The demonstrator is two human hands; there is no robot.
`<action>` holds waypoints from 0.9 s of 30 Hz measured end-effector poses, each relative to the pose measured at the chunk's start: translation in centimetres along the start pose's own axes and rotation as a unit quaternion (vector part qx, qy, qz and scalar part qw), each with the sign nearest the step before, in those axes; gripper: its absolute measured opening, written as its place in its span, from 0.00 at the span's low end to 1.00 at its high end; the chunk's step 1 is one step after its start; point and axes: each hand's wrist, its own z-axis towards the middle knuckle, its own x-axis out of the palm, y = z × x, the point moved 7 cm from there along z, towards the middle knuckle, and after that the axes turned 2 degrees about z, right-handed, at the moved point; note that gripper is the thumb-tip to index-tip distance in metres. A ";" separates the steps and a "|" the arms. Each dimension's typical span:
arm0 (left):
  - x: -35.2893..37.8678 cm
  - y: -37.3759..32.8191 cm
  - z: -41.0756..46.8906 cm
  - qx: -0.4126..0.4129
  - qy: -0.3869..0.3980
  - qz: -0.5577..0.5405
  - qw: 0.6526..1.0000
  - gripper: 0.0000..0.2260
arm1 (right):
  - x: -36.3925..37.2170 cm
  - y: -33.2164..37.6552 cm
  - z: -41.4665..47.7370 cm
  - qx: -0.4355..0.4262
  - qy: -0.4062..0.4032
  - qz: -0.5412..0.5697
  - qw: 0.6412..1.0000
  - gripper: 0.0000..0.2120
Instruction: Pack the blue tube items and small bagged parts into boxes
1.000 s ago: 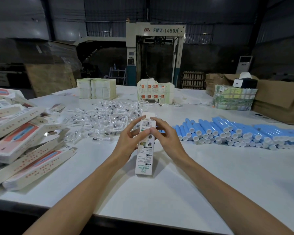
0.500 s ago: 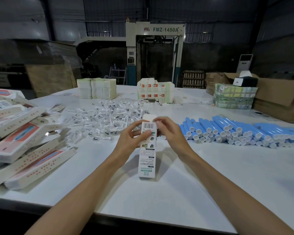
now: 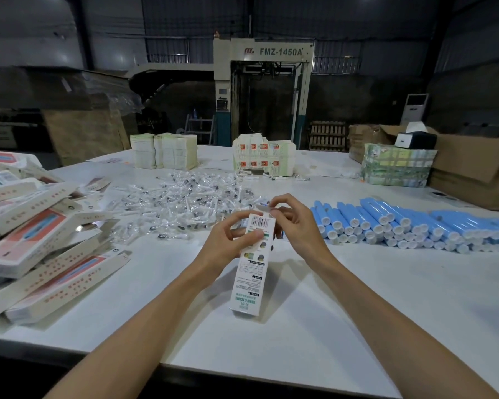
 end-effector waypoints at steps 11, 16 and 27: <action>-0.3 -0.4 -0.2 0.014 -0.017 0.025 0.999 0.18 | 1.0 0.4 -0.1 0.023 0.027 0.037 0.999 0.13; -0.2 -0.5 -0.2 0.016 -0.009 0.023 1.000 0.19 | 0.6 -0.1 -0.1 0.053 -0.036 0.081 0.995 0.05; -0.1 -0.5 -0.2 0.018 -0.009 0.034 0.999 0.20 | 0.7 -1.6 -0.7 0.194 -0.032 0.264 0.944 0.12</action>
